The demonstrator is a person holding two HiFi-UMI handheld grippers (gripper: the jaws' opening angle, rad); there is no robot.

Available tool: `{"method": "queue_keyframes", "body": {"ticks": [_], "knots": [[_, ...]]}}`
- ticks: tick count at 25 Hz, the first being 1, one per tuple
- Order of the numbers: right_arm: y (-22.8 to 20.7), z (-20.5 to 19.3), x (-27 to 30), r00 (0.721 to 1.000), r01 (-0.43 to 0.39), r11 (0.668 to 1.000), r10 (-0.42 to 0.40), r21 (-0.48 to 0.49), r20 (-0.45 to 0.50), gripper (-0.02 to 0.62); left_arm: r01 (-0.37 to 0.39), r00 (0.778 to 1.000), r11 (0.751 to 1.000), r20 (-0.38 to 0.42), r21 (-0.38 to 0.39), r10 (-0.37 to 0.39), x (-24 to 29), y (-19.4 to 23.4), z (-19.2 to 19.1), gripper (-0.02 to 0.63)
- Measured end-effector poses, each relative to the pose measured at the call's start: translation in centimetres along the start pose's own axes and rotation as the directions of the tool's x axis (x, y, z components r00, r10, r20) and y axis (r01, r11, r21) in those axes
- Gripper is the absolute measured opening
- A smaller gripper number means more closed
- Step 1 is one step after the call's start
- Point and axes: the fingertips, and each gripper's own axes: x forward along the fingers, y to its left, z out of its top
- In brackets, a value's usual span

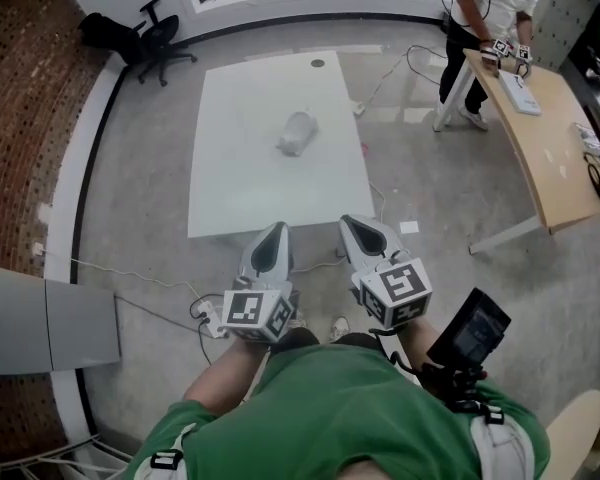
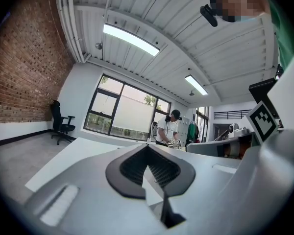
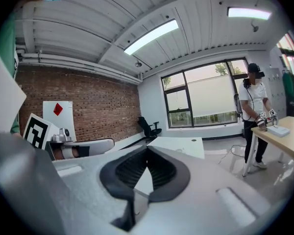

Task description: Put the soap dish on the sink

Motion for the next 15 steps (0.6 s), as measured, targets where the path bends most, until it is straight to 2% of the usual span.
{"method": "queue_keyframes", "body": {"ticks": [3,15], "knots": [[0.3,-0.4,-0.8,1.000,-0.008,1.000,0.008,0.001,0.012,0.003,0.008,1.000,1.000,0.002,-0.007,-0.008,-0.5,-0.7,-0.1,0.006],[1.7,0.8,-1.4,0.999,0.044,0.999,-0.043,-0.014,0.023,0.003,0.053,0.998,0.999,0.017,-0.012,-0.053,-1.1,-0.4,0.9,0.006]]}}
